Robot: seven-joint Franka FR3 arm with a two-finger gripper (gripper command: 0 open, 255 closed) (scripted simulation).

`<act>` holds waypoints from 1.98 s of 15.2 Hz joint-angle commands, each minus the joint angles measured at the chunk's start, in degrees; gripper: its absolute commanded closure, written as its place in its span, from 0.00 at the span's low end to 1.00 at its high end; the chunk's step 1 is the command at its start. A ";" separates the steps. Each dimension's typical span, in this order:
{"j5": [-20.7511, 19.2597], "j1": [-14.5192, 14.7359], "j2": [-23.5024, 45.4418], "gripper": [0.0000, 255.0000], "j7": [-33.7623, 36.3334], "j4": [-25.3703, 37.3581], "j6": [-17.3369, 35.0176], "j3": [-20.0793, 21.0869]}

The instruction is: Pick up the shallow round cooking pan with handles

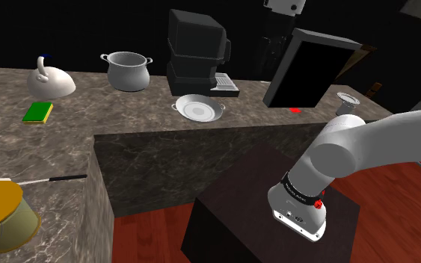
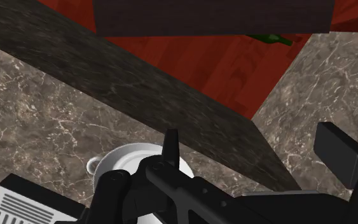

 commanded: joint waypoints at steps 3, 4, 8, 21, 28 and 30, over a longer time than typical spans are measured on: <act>-1.12 0.30 3.17 0.00 0.62 -0.89 3.68 1.44; -1.73 0.41 4.86 0.00 0.98 -1.22 5.50 2.15; -4.65 0.57 12.31 0.00 2.86 -1.77 12.52 4.93; -22.17 -0.77 41.92 0.00 15.06 5.66 28.34 11.88; -34.92 0.85 59.33 0.00 23.00 15.51 29.86 11.42; -38.13 1.79 64.27 0.00 24.69 18.97 29.61 10.67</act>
